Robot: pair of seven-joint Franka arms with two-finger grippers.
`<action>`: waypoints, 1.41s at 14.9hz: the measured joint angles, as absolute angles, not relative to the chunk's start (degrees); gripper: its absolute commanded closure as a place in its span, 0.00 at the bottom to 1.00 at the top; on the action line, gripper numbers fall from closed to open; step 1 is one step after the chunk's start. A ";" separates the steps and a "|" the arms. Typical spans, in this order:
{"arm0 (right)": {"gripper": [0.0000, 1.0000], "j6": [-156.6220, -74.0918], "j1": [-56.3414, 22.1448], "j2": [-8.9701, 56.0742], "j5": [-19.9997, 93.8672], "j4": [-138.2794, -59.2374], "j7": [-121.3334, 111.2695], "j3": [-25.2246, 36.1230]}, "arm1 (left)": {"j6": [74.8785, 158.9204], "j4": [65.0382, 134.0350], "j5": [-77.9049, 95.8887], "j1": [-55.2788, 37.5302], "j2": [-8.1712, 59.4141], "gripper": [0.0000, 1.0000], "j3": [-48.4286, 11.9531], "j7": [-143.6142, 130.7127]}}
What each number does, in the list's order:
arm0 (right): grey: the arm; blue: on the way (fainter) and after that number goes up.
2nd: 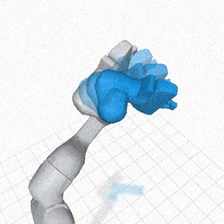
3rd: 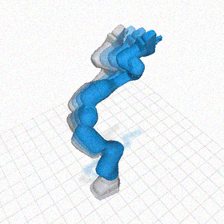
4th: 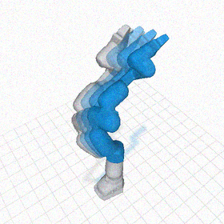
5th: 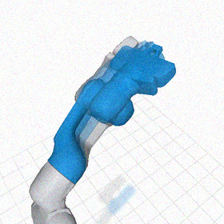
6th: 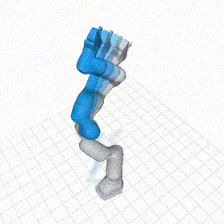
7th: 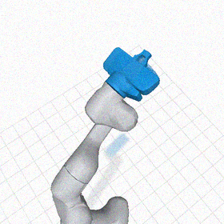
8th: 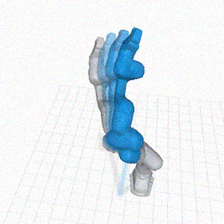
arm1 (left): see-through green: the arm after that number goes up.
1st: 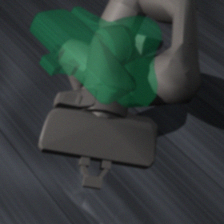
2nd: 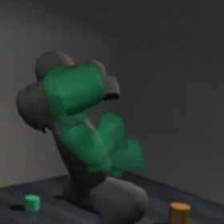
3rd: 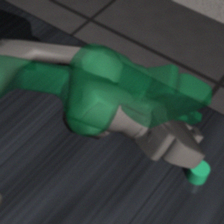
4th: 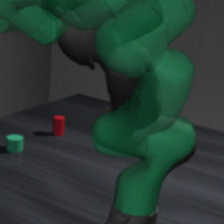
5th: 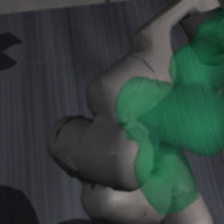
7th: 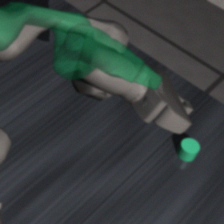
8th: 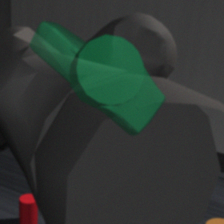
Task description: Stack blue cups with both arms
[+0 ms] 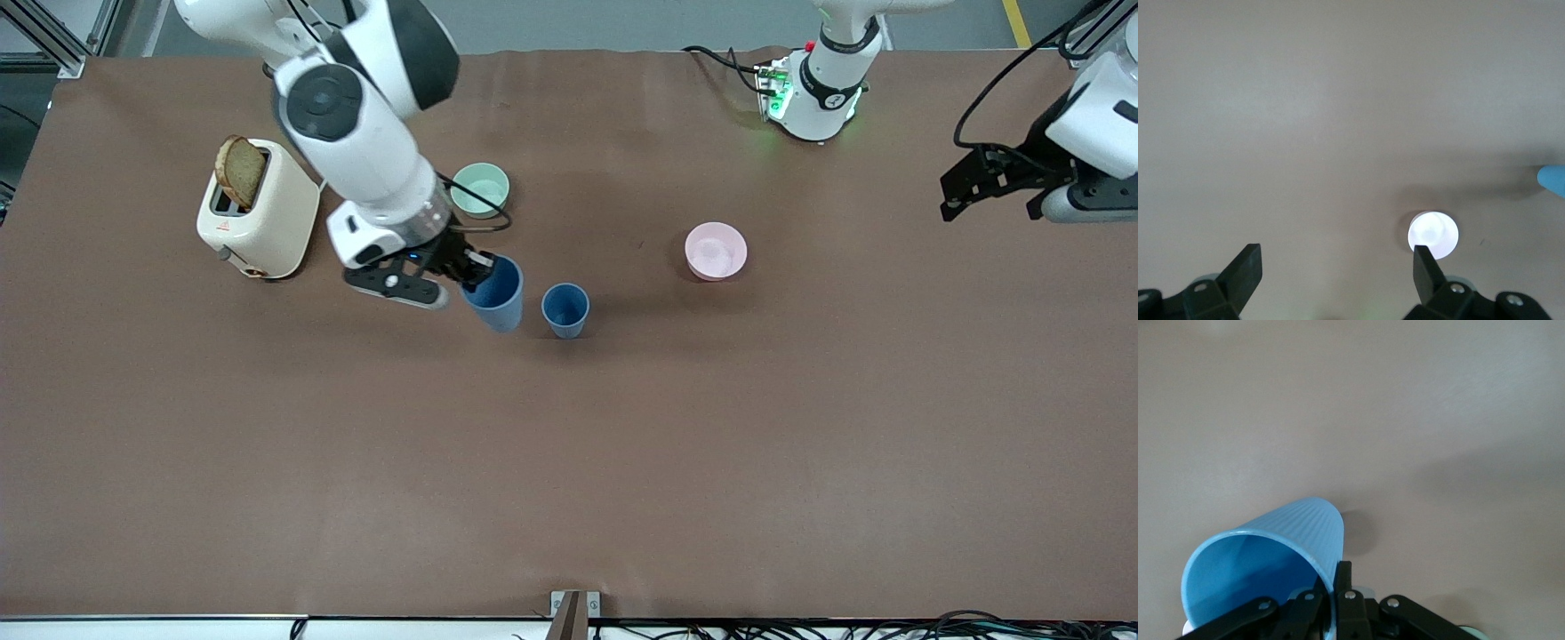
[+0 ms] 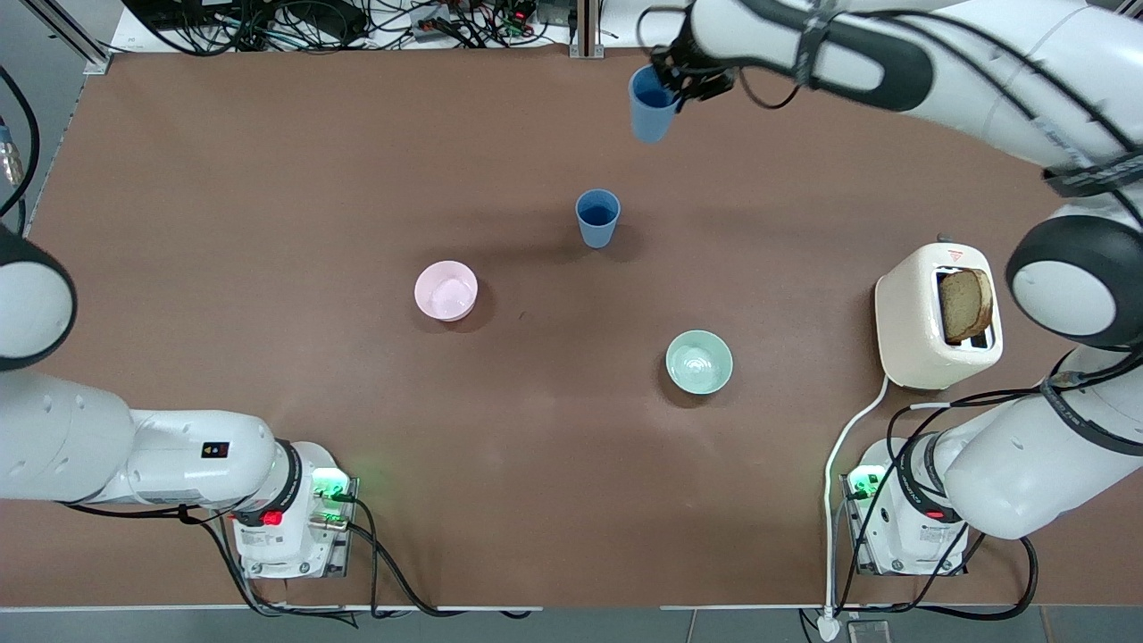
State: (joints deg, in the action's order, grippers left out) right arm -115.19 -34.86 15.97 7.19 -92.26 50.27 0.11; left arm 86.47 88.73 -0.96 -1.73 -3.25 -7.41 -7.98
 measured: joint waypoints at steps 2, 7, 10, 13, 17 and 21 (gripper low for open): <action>1.00 -116.68 -36.98 17.88 7.22 -92.24 52.20 0.15 | 86.46 90.21 -0.96 -2.19 -4.59 0.00 -7.36 -7.98; 0.99 -120.68 -42.11 22.80 7.22 -92.34 54.67 0.19 | 86.46 90.66 -0.95 -2.41 -4.86 0.00 -7.38 -7.98; 0.99 -120.97 -42.51 24.49 7.22 -92.37 54.83 0.23 | 86.48 90.58 -0.95 -2.78 -4.93 0.00 -7.39 -7.98; 0.99 -120.93 -43.04 24.90 7.22 -92.94 54.83 0.24 | 86.48 90.53 -0.95 -2.78 -5.05 0.00 -7.38 -7.98; 0.96 -120.91 -43.56 25.74 7.22 -93.05 54.83 0.25 | 86.48 90.49 -0.95 -2.72 -5.24 0.00 -7.37 -7.98; 0.25 -120.91 -43.65 26.73 7.22 -93.10 54.83 0.25 | 86.54 90.29 -0.95 -2.70 -5.24 0.00 -7.34 -7.98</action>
State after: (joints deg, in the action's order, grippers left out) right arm -120.91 -43.65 26.73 7.22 -93.10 54.83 0.25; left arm 86.54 90.29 -0.95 -2.70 -5.24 -7.34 -7.98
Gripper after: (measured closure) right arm 0.921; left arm 0.000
